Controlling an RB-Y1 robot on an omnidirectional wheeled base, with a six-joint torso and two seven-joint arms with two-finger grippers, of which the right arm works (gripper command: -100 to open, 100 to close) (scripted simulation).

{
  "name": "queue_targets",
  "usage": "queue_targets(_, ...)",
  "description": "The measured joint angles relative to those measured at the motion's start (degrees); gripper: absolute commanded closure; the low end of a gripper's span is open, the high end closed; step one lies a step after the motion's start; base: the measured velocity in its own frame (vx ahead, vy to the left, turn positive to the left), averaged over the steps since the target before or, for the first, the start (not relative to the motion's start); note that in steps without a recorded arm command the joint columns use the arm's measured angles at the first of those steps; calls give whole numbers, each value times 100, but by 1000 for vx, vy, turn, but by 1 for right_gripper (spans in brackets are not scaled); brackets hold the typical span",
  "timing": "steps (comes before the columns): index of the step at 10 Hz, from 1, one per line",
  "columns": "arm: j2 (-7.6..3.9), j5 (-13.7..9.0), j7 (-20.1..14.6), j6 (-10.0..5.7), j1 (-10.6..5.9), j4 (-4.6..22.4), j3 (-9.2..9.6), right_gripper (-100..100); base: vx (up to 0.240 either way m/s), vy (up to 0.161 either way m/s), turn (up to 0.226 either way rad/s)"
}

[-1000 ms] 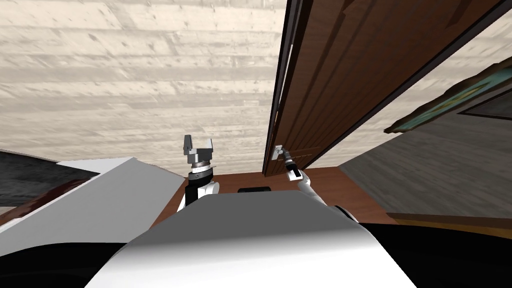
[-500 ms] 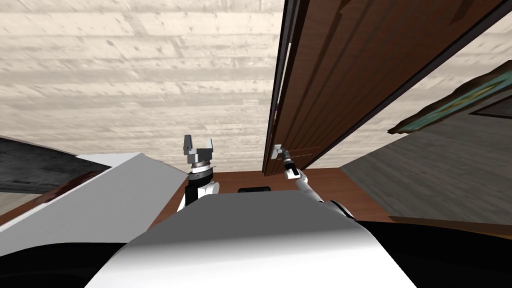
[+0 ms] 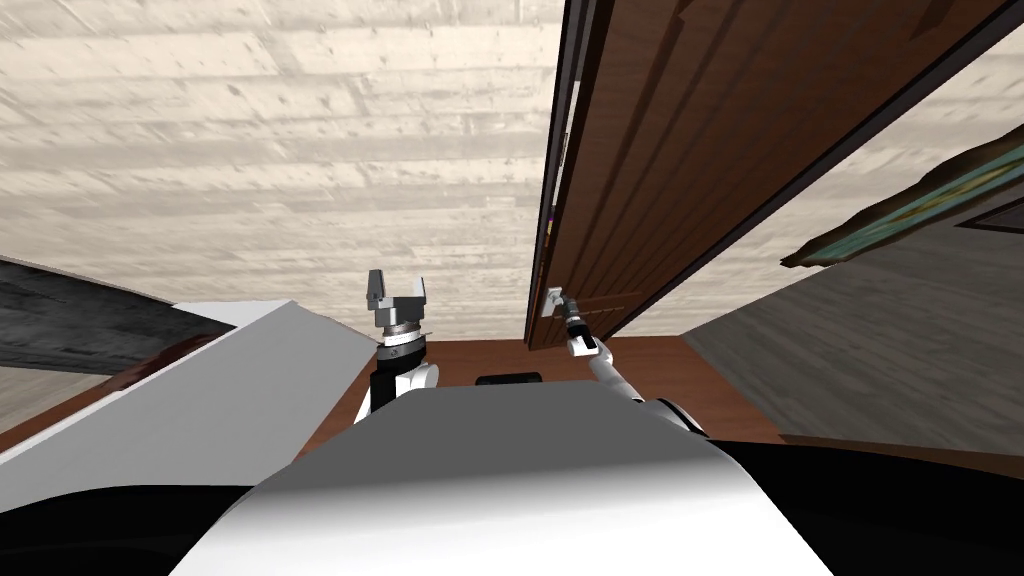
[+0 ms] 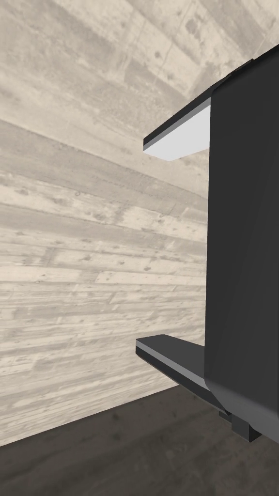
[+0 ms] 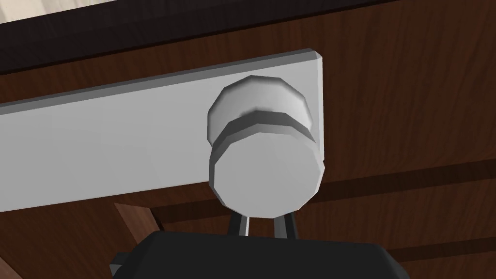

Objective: Pull the door open

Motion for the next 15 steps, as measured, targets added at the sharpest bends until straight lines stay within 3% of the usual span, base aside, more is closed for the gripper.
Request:
queue_targets(2, 1, -187, -275, 30, -87, 86, 76, 100, -50, -36, 35)
queue_targets(3, -5, -303, -435, 32, -135, 160, 131, -100, -64, -59, 29)
queue_targets(5, -31, -503, -669, 75, -117, 71, 56, -100, -75, -36, 48)
queue_targets(11, 190, -1183, -1569, 280, -22, -180, 189, -100, -94, -23, 75)
queue_targets(15, 262, -1553, -2114, 395, 35, -335, 213, -100, -61, -35, 56)
